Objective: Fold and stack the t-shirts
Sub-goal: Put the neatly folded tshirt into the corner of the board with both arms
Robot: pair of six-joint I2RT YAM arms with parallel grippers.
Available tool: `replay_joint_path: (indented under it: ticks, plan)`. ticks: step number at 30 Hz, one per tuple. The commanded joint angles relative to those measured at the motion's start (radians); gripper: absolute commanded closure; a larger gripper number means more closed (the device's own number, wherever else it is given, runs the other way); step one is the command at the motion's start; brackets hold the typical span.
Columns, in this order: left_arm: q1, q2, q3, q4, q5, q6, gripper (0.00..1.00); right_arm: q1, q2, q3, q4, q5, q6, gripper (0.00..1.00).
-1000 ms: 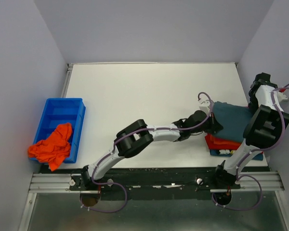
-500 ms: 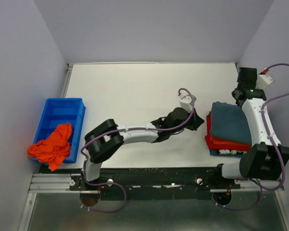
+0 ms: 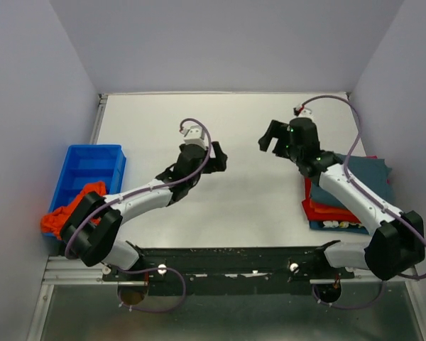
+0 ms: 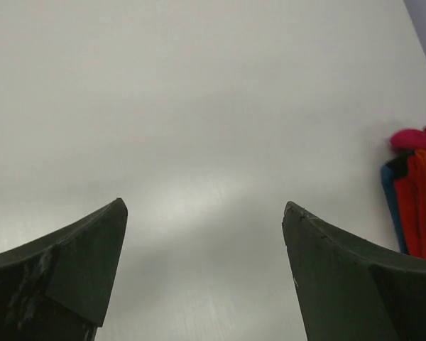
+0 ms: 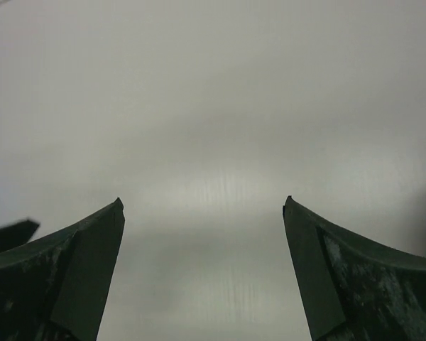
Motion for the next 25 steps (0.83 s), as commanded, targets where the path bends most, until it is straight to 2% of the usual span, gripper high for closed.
replay_joint_path:
  ticks: [1,6,11,16,19,25]
  plan:
    - [0.132,-0.109,-0.102,-0.023,-0.024,0.038,0.01,0.128,-0.062,-0.133,0.197,-0.095,-0.043,0.0]
    - [0.16,-0.187,-0.143,-0.072,-0.063,0.105,0.01,0.162,-0.14,-0.316,0.321,-0.11,-0.019,0.0]
    - [0.16,-0.274,-0.28,0.02,-0.153,0.141,0.01,0.173,-0.182,-0.472,0.485,-0.15,0.007,0.0]
    - [0.161,-0.342,-0.308,0.041,-0.209,0.138,0.01,0.173,-0.189,-0.505,0.49,-0.074,0.027,0.0]
    - [0.16,-0.368,-0.331,0.041,-0.23,0.142,0.01,0.173,-0.2,-0.54,0.525,-0.08,0.038,0.0]
    - [0.16,-0.344,-0.306,0.029,-0.193,0.153,0.01,0.173,-0.195,-0.537,0.507,-0.044,0.049,0.0]
